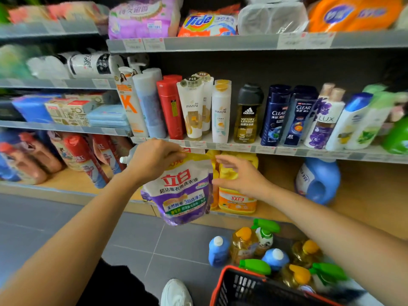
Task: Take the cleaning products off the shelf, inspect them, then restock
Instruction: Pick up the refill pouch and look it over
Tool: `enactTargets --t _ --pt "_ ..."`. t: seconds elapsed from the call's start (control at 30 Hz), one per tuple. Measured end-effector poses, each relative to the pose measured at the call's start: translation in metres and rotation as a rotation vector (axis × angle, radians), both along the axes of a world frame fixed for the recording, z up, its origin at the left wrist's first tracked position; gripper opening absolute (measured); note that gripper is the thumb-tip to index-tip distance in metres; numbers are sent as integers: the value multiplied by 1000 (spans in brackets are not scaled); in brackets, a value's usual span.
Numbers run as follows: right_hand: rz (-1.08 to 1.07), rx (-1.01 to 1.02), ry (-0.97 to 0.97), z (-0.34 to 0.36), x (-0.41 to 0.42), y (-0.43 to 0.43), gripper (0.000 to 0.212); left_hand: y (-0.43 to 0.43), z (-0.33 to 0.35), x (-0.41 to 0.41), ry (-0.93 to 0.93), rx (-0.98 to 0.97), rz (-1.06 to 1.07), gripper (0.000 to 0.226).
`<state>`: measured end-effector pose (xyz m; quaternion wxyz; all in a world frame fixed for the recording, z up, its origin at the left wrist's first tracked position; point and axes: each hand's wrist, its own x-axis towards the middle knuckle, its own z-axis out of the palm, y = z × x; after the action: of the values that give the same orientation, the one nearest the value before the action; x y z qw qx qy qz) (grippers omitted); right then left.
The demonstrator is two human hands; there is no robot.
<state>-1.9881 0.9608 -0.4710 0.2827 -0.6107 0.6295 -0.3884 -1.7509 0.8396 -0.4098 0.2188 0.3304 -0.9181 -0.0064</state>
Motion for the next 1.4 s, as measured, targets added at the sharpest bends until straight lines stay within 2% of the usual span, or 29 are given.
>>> enactTargets --t 0.07,0.17,0.23,0.3,0.4,0.47,0.57,0.67,0.8,0.87,0.97,1.1,1.2,1.23,1.3,1.33,1.4 --pt "44 -11 -109 13 12 17 68 28 10 -8 59 24 -41 17" --pt "90 -143 -341 26 20 49 32 65 16 -23 86 99 -109 21" --pt "51 -236 -389 32 20 74 16 87 19 -33 139 195 -179 24" --pt "-23 -305 -357 37 13 95 9 107 18 -47 202 280 -252 23" --pt "-137 -367 -301 39 -7 124 8 130 11 -71 275 296 -324 32" --pt "-177 -369 -301 35 -19 143 13 135 1 -80 314 377 -331 36" --pt "-260 -355 -347 24 -39 169 13 129 -28 -80 306 646 -371 29" --pt "-380 -347 -338 15 -59 186 14 123 -55 -82 277 837 -412 28" --pt "-533 -360 -424 3 -85 194 18 127 -70 -103 467 1118 -436 28" --pt "-614 -373 -504 -4 -100 194 32 131 -73 -115 563 1161 -427 27" --pt "-643 -320 -554 -9 -116 193 24 144 -74 -134 652 1100 -431 23" --pt "-629 -302 -421 -9 -132 195 18 162 -65 -151 730 1016 -428 17" --pt "-582 -338 5 -1 -138 197 6 174 -55 -155 681 878 -465 13" --pt "-576 -348 175 4 -135 198 21 179 -53 -157 644 827 -466 16" --pt "-473 -327 336 7 -122 196 49 186 -52 -161 589 764 -447 20" --pt "-413 -290 353 6 -114 195 57 187 -52 -162 585 754 -440 21" --pt "-348 -208 309 5 -101 191 55 187 -52 -162 587 752 -443 21"
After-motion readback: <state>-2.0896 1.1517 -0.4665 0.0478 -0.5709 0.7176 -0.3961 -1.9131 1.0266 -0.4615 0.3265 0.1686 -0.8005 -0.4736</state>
